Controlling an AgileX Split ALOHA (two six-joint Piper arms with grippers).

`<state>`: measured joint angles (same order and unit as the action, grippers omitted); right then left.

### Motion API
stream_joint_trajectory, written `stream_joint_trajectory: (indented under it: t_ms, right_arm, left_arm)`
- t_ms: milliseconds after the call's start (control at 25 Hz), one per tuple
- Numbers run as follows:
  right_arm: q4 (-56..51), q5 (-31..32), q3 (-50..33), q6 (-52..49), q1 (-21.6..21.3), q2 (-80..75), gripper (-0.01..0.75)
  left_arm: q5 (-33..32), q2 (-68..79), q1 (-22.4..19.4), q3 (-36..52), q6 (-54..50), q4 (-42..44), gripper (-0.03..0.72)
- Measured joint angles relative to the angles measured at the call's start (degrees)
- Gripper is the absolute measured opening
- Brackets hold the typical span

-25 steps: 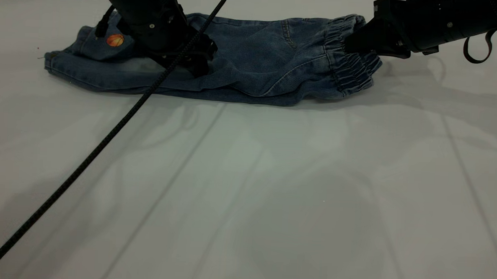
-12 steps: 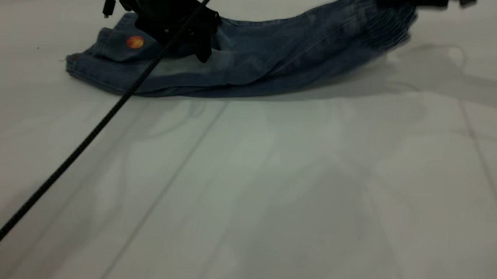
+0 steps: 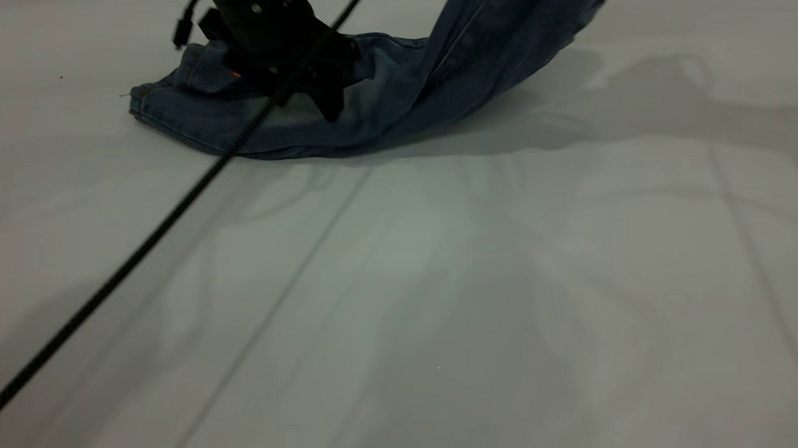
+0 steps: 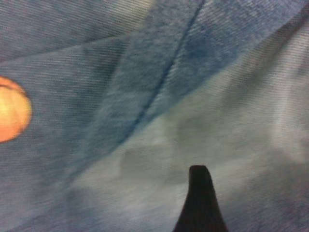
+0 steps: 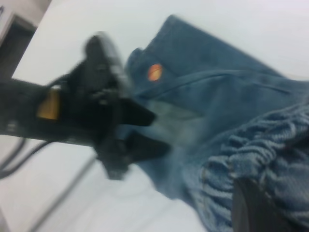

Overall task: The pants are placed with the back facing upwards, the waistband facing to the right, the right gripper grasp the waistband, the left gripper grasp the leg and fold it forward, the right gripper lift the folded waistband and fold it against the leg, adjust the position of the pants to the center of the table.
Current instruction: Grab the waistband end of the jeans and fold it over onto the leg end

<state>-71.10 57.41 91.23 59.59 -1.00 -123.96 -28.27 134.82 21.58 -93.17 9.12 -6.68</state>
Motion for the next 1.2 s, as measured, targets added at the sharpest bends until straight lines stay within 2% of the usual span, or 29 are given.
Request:
stream_joint_trajectory:
  t_ms: [160, 280, 440, 680, 800, 1000, 1200]
  right_arm:
    - [0.1, -0.9, 0.7, 0.0, 2.8, 0.0, 0.050]
    - [0.2, -1.4, 0.9, 0.0, 3.2, 0.0, 0.050]
    - [0.5, -1.6, 0.9, 0.0, 3.3, 0.0, 0.050]
    - [0.9, -1.8, 1.0, 0.0, 3.5, 0.0, 0.050]
    - [1.0, -2.2, 1.0, 0.0, 4.5, 0.0, 0.050]
    - [1.1, -3.3, 1.0, 0.0, 6.6, 0.0, 0.050]
    - [1.1, -3.6, 1.0, 0.0, 7.8, 0.0, 0.050]
  left_arm:
    - [0.8, 1.4, 2.6, -0.2, -0.1, -0.6, 0.489]
    - [0.1, 1.4, 3.6, -1.2, -0.1, -0.7, 0.489]
    - [-8.5, 1.4, 3.2, -6.5, -0.1, 0.9, 0.489]
    - [-22.3, 1.4, -0.1, -15.7, 0.0, 10.6, 0.489]
    - [-23.5, 1.4, -2.5, -16.8, 0.0, 14.5, 0.489]
    - [-23.5, 2.8, -6.8, -17.0, 0.0, 15.8, 0.489]
    - [-21.4, 6.4, -8.4, -17.0, 0.0, 16.2, 0.489]
